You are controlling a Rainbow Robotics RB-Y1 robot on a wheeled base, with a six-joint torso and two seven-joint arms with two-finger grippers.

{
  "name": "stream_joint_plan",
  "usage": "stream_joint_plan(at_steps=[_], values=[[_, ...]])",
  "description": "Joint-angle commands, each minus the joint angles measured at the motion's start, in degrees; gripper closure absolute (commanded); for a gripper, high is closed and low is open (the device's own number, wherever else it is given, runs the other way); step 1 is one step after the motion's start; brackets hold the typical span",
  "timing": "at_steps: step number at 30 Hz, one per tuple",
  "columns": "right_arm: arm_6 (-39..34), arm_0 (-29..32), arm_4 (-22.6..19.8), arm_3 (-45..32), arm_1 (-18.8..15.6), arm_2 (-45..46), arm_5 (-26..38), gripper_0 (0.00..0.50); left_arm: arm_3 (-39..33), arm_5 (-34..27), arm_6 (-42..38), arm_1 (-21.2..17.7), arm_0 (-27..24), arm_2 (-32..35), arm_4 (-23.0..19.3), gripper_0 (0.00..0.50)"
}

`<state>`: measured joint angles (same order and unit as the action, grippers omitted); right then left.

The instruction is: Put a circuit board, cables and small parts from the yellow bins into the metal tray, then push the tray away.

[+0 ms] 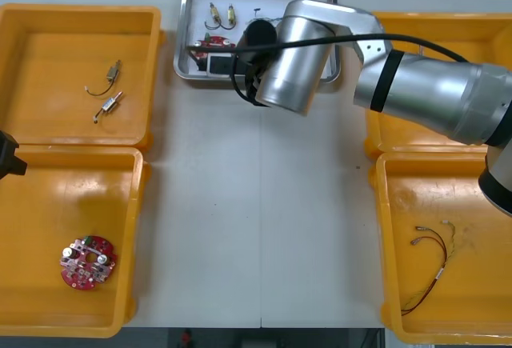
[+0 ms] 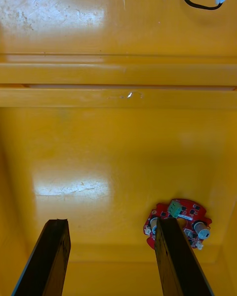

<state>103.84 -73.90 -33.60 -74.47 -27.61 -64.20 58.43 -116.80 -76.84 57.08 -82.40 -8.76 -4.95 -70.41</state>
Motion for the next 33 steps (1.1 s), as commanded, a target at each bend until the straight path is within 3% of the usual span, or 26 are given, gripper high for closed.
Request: stream_joint_plan(at_steps=[1, 10, 24, 33], values=[[0.49, -2.92, -5.07, -7.00, -4.30, 7.60, 5.20, 0.000, -0.18, 0.55, -3.91, -2.15, 0.68, 2.05, 0.54, 0.000], [-1.62, 2.00, -12.45, -17.55, -10.45, 18.76, 17.59, 0.000, -0.18, 0.55, -3.91, -2.15, 0.68, 2.05, 0.54, 0.000], [-24.83, 15.80, -14.30, -37.41, -22.49, 32.47, 33.24, 0.000, -0.18, 0.55, -3.91, -2.15, 0.68, 2.05, 0.54, 0.000], [-35.99, 24.94, -22.65, -38.91, -28.73, 43.64, 36.49, 0.000, -0.18, 0.55, -3.91, -2.15, 0.68, 2.05, 0.54, 0.000]])
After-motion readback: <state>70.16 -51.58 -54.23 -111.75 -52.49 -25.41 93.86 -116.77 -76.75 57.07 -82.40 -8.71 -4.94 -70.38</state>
